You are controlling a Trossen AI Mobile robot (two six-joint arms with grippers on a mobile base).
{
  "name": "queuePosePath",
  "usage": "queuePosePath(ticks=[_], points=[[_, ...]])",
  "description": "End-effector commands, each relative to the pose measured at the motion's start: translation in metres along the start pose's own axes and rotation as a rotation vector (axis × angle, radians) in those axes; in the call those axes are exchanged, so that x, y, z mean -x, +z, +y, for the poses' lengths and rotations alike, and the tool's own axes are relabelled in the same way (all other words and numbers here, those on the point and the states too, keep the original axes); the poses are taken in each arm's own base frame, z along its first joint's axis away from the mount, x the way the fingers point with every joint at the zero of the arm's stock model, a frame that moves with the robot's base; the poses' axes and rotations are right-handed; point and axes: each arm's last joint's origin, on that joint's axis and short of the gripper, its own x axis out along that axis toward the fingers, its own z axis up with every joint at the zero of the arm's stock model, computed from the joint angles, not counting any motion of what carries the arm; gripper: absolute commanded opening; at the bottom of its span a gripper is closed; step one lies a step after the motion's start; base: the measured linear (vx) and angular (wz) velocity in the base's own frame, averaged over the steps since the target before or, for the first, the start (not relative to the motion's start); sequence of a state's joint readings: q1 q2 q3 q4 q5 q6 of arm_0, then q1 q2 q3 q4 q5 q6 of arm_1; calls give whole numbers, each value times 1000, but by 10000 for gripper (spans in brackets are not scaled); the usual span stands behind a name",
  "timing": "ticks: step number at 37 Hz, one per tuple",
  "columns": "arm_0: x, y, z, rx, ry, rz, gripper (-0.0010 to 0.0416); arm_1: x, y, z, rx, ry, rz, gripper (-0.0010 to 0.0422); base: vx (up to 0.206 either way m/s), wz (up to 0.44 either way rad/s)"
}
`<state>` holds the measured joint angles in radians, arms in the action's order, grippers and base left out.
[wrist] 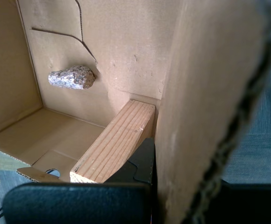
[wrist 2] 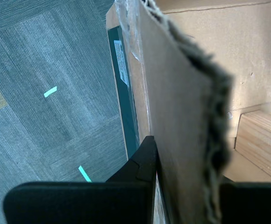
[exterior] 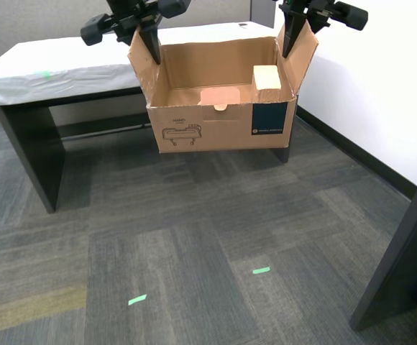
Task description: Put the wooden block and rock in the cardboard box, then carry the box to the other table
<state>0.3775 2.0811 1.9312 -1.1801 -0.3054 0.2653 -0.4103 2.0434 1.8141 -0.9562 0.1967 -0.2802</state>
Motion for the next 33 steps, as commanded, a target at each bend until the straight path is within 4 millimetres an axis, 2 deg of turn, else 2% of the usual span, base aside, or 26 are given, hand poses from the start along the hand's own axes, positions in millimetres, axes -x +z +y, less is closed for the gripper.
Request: queuePosePath(ticks=[1,23,33], points=[[0,0,1,11,17,-2,-1,0,0,-2,12,-23,3,0,116,-80],[0,0,1,43,16,2,-1,0,0,-2,13,-22,4,0,130,-56],[0,0,1,44,16,0,-1,0,0,-2,13,-22,4,0,155,39]])
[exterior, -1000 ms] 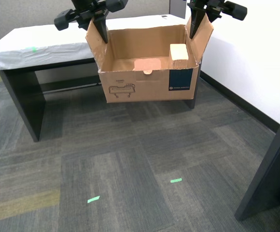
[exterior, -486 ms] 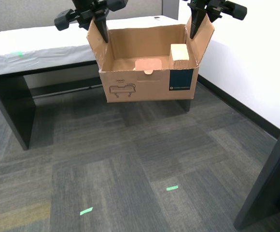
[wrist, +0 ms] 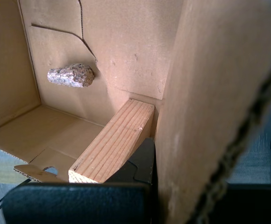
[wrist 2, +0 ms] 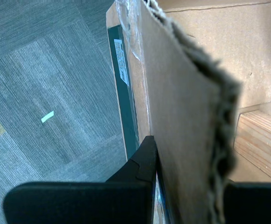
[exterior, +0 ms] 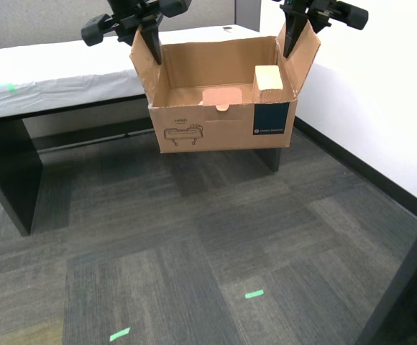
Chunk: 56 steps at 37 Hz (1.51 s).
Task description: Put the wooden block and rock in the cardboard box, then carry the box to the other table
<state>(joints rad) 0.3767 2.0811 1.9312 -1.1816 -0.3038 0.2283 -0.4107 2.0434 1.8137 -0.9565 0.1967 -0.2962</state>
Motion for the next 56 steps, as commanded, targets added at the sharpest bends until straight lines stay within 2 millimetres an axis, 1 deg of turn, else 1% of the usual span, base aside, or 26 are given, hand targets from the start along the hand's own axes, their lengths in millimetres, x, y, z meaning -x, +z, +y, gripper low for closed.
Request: queuePosePath(ticks=[1,27,35,56], points=[[0,0,1,8,18,-2,-1,0,0,-2,-2,-22,4,0,156,105],[0,0,1,16,18,-3,-1,0,-3,-1,13,-13,33,0,145,153],[0,0,1,16,18,-1,-1,0,-8,-2,26,-3,73,0,127,81],[0,2,2,23,22,-17,-1,-1,-7,-7,55,-11,54,-1,99,38]])
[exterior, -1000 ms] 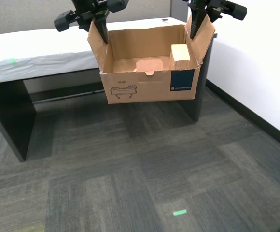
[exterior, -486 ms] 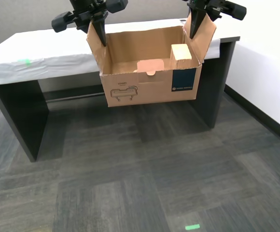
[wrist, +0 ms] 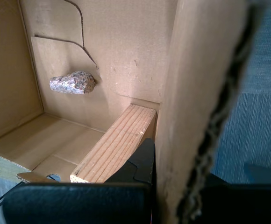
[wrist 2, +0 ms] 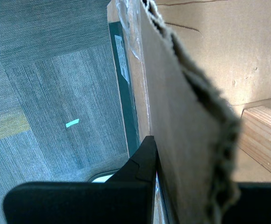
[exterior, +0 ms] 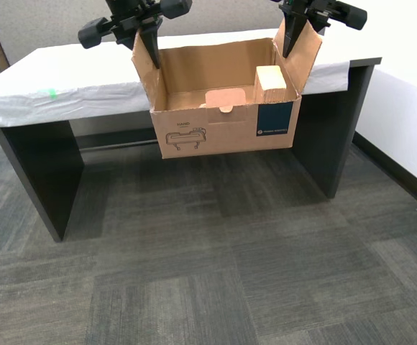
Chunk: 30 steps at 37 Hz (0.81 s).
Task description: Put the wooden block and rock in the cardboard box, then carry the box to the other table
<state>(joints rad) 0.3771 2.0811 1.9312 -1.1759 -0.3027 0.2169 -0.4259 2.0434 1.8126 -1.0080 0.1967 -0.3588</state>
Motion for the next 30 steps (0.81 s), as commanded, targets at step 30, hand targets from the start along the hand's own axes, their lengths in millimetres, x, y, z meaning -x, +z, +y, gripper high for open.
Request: queuePosePath(ticks=[30], points=[[0,0,1,14,18,6,-1,-4,-6,-26,-112,-47,-18,0,134,-21]])
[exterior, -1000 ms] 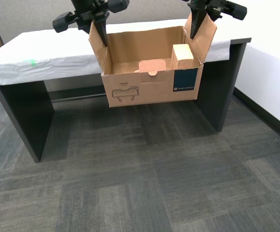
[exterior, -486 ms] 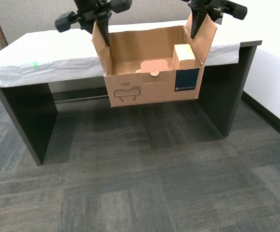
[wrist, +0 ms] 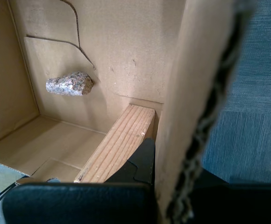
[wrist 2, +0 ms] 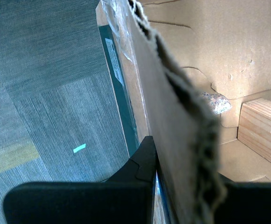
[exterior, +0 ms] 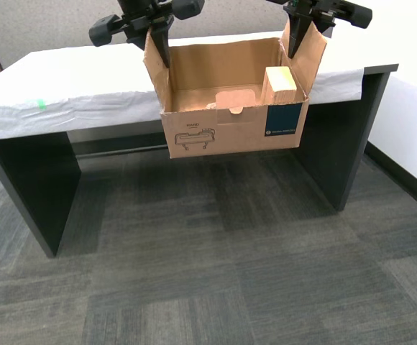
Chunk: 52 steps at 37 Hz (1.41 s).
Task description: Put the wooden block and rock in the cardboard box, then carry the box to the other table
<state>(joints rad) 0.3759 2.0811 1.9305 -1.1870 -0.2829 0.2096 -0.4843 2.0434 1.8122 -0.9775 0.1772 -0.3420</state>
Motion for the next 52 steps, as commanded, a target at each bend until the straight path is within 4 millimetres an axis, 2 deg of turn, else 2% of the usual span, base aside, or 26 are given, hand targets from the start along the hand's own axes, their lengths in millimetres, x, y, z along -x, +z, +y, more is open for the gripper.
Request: queuePosePath(ticks=[1,9,52], points=[[0,1,2,12,40,-1,-1,0,1,-3,-44,-40,-3,-1,152,-32],[0,1,3,17,41,-6,-1,1,3,2,-71,21,-28,0,148,-31],[0,5,4,30,50,-49,-1,2,2,9,-70,35,-4,0,130,-4]])
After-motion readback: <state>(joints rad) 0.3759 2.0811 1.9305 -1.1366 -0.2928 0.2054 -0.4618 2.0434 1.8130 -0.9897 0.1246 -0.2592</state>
